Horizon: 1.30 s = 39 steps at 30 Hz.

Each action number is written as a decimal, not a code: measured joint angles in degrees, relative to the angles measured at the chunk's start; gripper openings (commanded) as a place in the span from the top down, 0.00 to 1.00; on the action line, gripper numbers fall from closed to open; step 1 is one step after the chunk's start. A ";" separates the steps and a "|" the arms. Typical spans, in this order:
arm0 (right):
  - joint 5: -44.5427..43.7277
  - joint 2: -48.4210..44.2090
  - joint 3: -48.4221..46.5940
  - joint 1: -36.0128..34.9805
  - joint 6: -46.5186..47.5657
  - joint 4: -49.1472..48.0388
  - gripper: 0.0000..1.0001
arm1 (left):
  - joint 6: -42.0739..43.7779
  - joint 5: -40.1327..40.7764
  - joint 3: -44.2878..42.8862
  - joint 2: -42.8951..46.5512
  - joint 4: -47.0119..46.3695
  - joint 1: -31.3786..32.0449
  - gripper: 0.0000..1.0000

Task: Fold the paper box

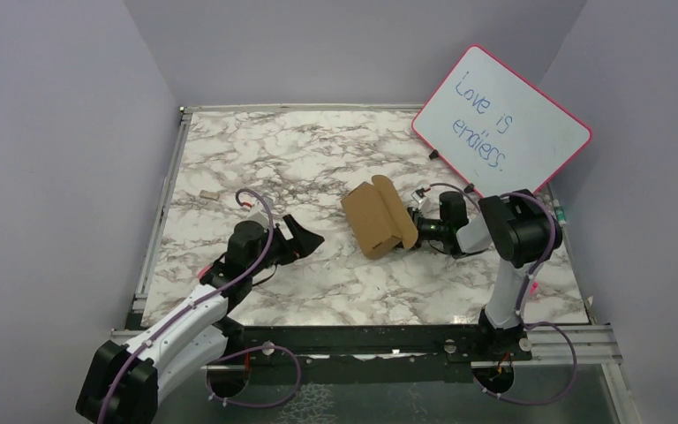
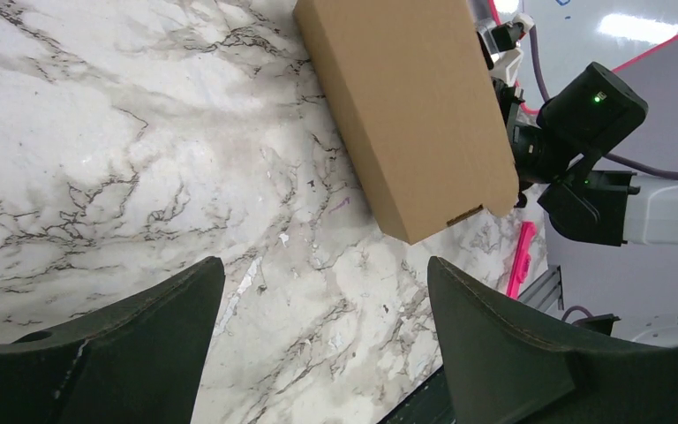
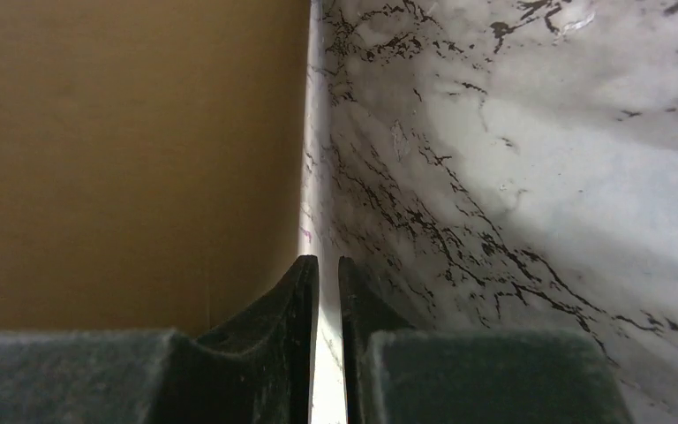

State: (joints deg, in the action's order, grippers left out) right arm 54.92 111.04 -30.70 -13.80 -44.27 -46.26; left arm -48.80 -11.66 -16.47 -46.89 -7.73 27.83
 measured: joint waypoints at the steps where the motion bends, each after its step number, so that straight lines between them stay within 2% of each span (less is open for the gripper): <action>1: 0.00 -0.07 -0.09 0.00 0.42 0.33 0.78 | -0.17 -0.17 0.00 -0.50 -0.50 0.00 0.15; 10: -2.84 -5.75 -0.44 -0.24 7.58 9.94 0.73 | -1.07 -0.92 -0.33 -7.23 -4.46 0.70 0.21; 20: -6.71 -13.57 -3.61 -0.66 14.69 21.20 0.68 | 0.63 -0.90 -9.57 -24.61 -10.12 3.26 0.32; 26: -9.20 -15.89 -8.20 -3.43 17.40 27.10 0.66 | 2.10 -0.90 -13.64 -33.66 -12.24 4.37 0.37; 39: -16.63 -13.55 -19.32 -11.56 22.53 35.52 0.62 | 3.43 -0.48 -13.35 -35.60 -12.68 9.53 0.38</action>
State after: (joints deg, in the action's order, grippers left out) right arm 38.28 97.49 -50.02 -25.36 -21.74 -10.74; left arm -45.36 -12.14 -29.82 -82.50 -20.40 37.36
